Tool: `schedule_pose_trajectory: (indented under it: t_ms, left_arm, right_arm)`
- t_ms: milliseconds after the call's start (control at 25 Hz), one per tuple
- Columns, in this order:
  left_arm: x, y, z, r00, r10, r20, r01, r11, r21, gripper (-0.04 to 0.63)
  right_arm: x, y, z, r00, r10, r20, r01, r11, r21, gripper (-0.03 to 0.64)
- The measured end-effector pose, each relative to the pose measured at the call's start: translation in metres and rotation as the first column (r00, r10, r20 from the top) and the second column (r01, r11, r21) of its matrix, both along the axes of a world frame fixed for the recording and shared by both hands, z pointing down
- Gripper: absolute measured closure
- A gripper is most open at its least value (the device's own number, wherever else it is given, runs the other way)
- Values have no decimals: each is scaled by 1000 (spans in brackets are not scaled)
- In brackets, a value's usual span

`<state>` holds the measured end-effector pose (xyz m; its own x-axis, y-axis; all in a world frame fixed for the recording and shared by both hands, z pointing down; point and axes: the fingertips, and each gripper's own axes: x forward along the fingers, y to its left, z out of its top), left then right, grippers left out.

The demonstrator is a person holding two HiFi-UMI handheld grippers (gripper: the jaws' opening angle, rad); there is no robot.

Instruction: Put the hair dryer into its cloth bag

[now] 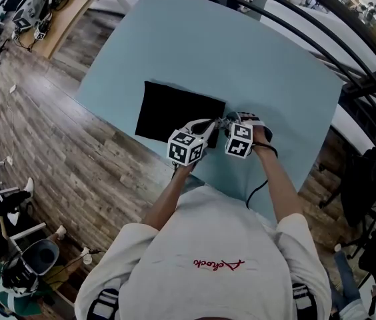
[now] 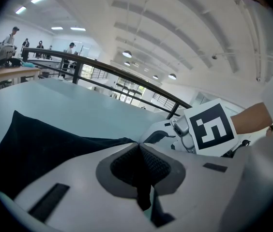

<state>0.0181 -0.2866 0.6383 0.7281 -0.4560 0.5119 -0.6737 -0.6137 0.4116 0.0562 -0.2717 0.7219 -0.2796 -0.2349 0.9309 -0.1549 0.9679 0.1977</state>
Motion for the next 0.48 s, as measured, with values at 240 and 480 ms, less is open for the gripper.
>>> schedule_pose_trajectory:
  t_ms: [240,480]
  left_arm:
    - [-5,-5,-4,1000,3,-7,-3,1000,5,583]
    - [-17,-12,-11,999,-8,-31,9,1000,4,583]
  right_arm:
    - [-28,-5,-3,1000,-17,25,17,1000,9,383]
    - [-65,-9,-3,997,-27,69,27,1000,5,385]
